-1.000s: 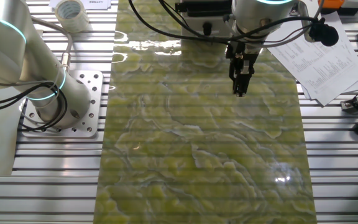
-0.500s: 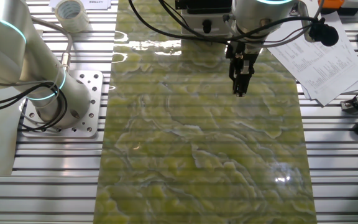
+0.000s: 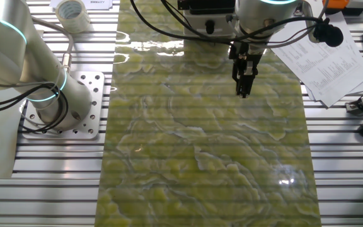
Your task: Take something out of a drawer
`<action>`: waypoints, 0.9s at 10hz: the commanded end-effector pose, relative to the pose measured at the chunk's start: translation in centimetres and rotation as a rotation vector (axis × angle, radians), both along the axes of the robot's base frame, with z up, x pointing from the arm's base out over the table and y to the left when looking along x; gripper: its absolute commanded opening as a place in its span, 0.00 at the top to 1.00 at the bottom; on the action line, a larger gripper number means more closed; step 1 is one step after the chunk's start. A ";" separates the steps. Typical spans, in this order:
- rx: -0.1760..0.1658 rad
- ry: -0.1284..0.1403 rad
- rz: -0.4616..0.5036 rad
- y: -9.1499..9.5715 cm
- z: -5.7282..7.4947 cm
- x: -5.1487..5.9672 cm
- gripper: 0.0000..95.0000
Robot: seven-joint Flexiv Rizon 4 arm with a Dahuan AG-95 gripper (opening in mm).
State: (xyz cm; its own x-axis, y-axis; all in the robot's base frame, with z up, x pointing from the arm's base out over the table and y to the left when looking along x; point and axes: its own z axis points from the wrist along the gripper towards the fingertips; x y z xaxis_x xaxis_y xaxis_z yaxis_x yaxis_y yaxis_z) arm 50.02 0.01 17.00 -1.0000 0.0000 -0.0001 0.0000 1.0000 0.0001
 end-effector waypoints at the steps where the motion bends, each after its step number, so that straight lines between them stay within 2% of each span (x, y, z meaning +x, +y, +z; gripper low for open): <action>1: 0.076 -0.046 -0.092 0.0 0.0 0.0 1.00; 9: 0.070 -0.044 -0.083 0.0 0.0 0.0 1.00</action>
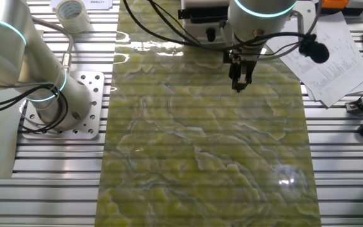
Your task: Take something out of a drawer
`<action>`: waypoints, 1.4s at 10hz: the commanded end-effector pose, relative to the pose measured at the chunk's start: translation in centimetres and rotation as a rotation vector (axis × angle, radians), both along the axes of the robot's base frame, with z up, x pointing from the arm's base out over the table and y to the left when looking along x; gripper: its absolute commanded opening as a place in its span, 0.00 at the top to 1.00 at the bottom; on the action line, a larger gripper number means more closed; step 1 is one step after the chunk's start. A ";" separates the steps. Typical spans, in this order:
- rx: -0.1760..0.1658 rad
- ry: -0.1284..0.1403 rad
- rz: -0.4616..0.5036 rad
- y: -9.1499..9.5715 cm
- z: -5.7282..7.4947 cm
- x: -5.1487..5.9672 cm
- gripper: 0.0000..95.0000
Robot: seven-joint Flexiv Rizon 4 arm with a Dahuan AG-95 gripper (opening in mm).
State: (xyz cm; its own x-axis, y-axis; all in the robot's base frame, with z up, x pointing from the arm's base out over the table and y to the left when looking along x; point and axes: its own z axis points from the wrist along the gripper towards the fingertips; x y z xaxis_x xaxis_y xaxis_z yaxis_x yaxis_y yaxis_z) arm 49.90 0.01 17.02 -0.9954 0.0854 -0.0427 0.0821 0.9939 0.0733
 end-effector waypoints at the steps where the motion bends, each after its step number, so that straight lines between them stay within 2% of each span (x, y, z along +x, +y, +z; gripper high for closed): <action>1: -0.001 0.002 0.002 0.0 0.0 0.1 1.00; 7: 0.001 0.000 0.025 1.1 0.7 0.3 1.00; 8: 0.008 -0.001 0.029 1.2 0.7 0.4 1.00; 9: 0.037 -0.006 0.041 1.7 1.0 0.4 1.00; 10: 0.062 -0.008 0.043 2.3 1.3 0.5 1.00; 11: 0.073 -0.008 0.039 2.9 1.6 0.5 1.00; 14: 0.067 0.009 0.046 5.8 1.8 0.4 1.00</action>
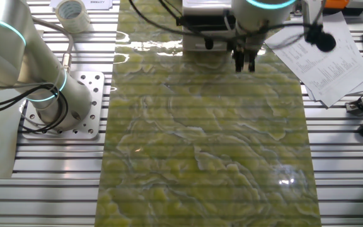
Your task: Take something out of a drawer
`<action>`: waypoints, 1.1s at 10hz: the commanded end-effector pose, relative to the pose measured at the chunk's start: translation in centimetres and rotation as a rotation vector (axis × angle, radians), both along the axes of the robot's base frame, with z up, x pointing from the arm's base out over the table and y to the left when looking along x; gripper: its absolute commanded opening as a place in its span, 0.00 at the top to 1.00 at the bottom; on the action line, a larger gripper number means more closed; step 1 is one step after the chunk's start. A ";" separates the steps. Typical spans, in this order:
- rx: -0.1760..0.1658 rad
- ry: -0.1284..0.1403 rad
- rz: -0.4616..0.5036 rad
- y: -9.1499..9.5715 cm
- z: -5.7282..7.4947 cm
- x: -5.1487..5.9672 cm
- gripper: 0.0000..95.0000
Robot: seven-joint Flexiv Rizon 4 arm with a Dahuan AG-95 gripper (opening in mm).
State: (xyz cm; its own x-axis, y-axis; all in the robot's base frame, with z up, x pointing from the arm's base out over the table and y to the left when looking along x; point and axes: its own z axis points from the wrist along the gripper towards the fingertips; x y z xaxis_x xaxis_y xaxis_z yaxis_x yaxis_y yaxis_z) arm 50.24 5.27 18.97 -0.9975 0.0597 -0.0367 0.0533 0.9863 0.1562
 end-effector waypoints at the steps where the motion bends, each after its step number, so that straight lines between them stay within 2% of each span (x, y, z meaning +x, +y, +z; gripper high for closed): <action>1: -0.020 0.009 0.022 1.3 -0.3 0.0 1.00; 3: -0.020 0.006 0.041 2.0 -0.4 -0.1 1.00; 8: -0.022 0.036 0.037 4.4 0.5 0.3 1.00; 11: -0.028 0.038 0.030 5.5 0.5 0.6 1.00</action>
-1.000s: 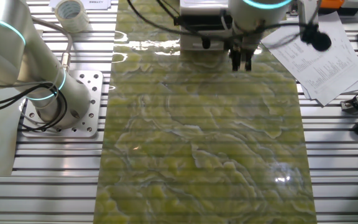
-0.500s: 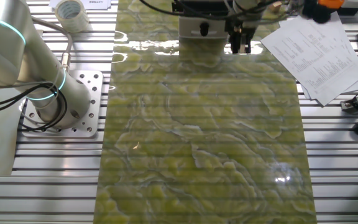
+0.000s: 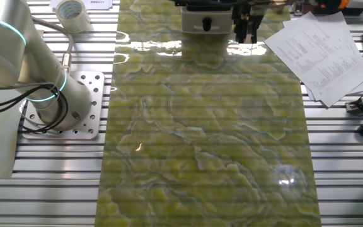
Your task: Take something out of a drawer
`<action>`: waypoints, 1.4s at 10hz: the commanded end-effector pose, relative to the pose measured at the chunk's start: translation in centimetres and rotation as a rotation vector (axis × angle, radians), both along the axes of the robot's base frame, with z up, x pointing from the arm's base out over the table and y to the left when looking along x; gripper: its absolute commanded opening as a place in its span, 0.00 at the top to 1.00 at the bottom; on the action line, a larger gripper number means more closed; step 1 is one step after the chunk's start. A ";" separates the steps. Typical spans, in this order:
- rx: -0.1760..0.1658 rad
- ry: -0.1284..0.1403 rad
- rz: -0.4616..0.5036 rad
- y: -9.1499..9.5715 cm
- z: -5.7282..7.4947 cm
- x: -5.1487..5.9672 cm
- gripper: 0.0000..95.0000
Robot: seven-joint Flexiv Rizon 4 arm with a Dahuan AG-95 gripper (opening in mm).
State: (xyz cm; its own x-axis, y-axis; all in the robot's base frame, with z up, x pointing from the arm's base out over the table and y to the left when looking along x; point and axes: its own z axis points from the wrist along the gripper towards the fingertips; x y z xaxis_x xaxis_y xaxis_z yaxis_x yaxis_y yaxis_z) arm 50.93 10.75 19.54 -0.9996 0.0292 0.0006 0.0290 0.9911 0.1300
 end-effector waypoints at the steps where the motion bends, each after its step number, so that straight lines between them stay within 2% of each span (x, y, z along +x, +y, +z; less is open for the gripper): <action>1: -0.015 0.013 0.023 0.7 -0.2 0.1 1.00; 2: -0.035 0.021 0.028 1.3 -0.2 0.3 1.00; 3: -0.063 0.051 0.036 1.7 -0.2 0.4 1.00; 4: -0.105 0.090 0.038 2.7 -0.5 0.4 1.00; 5: -0.097 0.089 0.042 3.4 -0.6 0.4 1.00; 8: -0.097 0.127 0.063 5.0 -0.8 0.5 1.00; 14: -0.088 0.135 0.074 5.5 -1.0 0.5 1.00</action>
State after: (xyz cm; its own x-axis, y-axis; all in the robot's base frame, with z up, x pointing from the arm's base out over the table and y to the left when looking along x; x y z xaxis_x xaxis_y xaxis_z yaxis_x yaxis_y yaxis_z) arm 51.31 16.20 18.55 -0.9903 -0.0392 0.1334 -0.0340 0.9986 0.0412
